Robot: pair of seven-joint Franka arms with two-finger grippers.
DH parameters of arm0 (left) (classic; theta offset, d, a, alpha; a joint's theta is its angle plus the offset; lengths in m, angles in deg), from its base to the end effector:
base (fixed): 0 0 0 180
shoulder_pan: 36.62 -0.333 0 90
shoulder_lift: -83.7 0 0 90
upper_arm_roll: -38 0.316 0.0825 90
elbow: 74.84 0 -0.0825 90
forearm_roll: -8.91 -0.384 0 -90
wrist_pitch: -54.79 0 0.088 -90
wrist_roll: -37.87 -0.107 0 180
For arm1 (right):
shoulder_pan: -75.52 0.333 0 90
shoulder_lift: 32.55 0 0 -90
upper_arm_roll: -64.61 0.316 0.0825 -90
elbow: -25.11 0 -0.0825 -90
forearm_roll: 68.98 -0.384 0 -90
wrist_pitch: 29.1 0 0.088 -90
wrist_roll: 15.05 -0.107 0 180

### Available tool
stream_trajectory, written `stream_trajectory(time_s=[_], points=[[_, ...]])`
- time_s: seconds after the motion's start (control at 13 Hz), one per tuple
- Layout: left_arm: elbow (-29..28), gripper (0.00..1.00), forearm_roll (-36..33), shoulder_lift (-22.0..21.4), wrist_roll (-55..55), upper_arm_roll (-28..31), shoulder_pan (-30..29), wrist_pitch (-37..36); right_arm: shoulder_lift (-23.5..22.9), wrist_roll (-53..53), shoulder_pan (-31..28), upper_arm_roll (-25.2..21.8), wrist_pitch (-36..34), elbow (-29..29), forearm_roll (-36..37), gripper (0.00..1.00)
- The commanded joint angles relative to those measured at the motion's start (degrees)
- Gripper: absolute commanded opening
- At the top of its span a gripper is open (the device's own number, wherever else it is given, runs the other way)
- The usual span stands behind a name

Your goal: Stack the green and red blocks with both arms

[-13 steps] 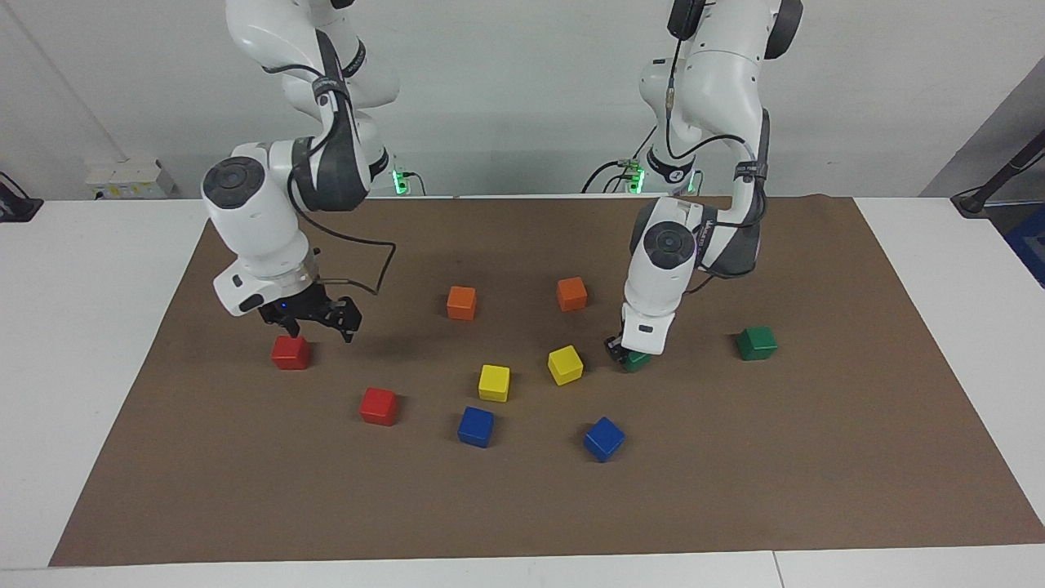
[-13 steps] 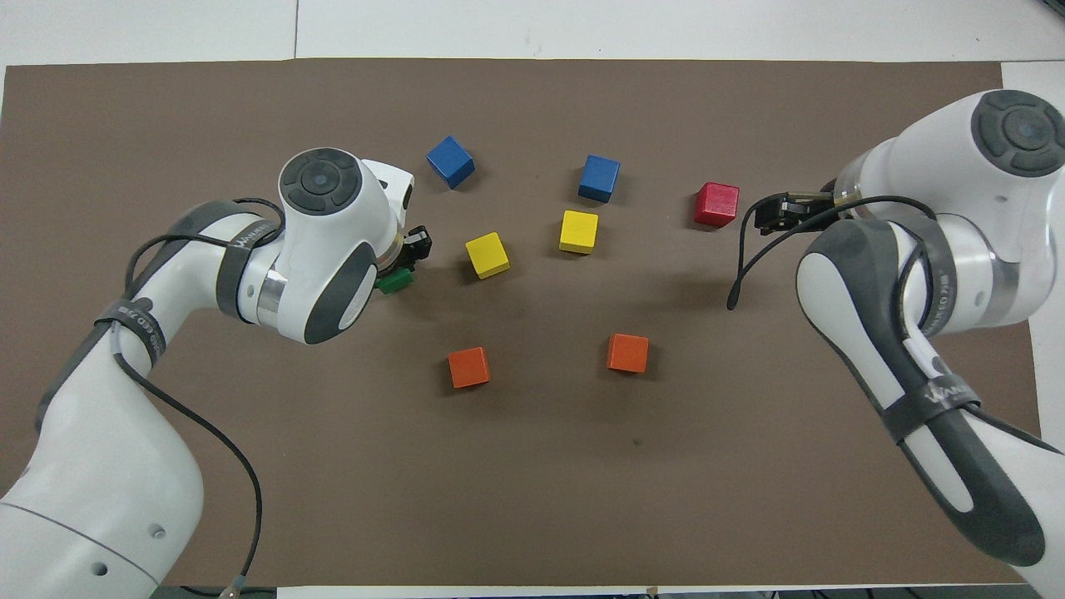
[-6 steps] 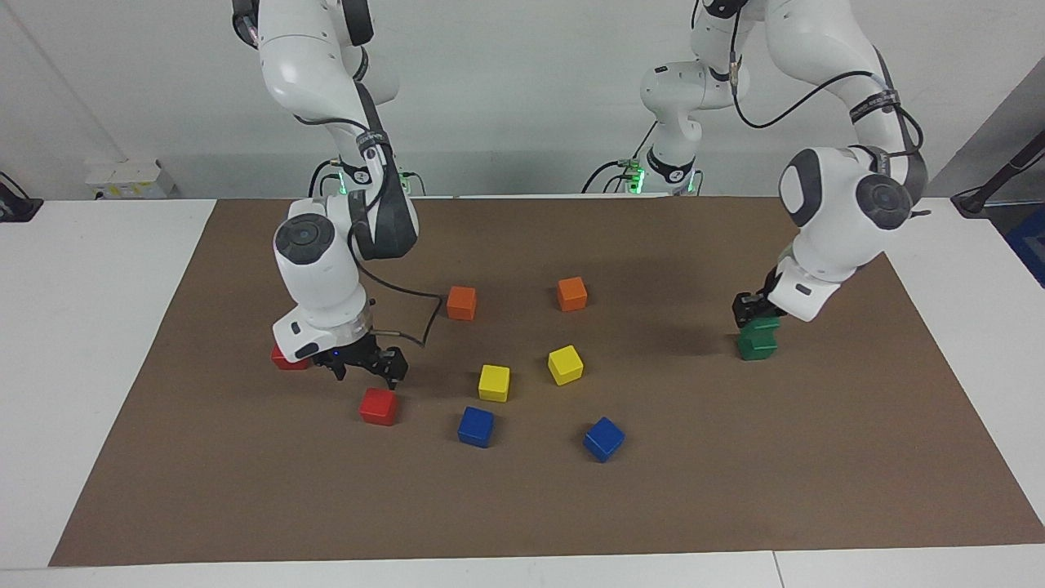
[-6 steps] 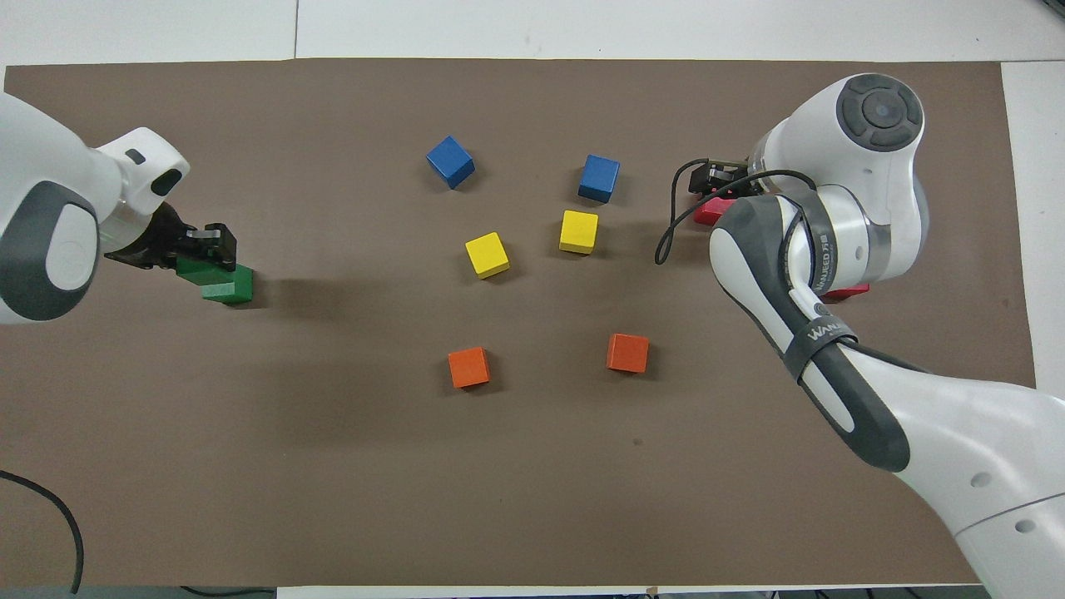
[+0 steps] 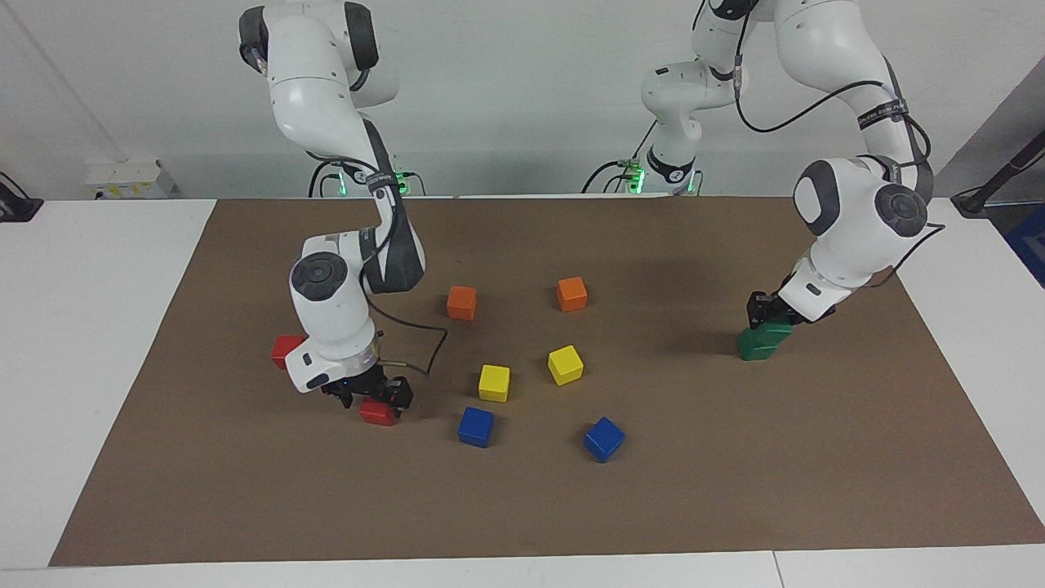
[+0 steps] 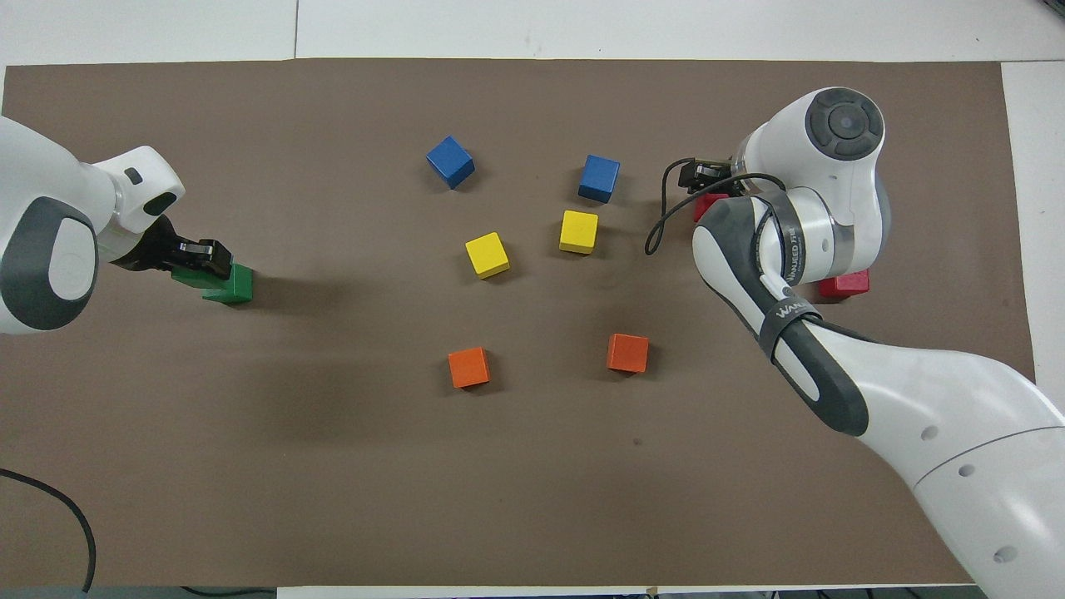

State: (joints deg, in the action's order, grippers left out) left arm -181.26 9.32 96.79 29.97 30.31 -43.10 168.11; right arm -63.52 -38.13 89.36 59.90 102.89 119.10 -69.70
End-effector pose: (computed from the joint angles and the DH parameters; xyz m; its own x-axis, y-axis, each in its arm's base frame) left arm 0.6025 -0.0094 0.3901 0.9828 -0.1551 -0.0999 -0.1507 -0.9873 0.0507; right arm 0.6857 0.1179 0.3147 0.9639 -0.2341 0.1267 -0.2335 -0.9722 -0.0192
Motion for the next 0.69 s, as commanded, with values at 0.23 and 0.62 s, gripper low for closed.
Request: stream_trajectory(time_s=[0.23, 0.62], points=[[-2.74, 0.00, 0.83, -0.96, 5.08, 0.13, -2.04, 2.16, -0.76, -0.39, 0.04, 0.14, 2.04, 1.26, 0.01, 1.00], [-7.58, 0.00, 0.83, -2.36, 7.54, 0.13, -1.34, 7.97, -0.31, 1.28, 0.31, 0.14, 1.70, 2.33, 0.10, 0.22]])
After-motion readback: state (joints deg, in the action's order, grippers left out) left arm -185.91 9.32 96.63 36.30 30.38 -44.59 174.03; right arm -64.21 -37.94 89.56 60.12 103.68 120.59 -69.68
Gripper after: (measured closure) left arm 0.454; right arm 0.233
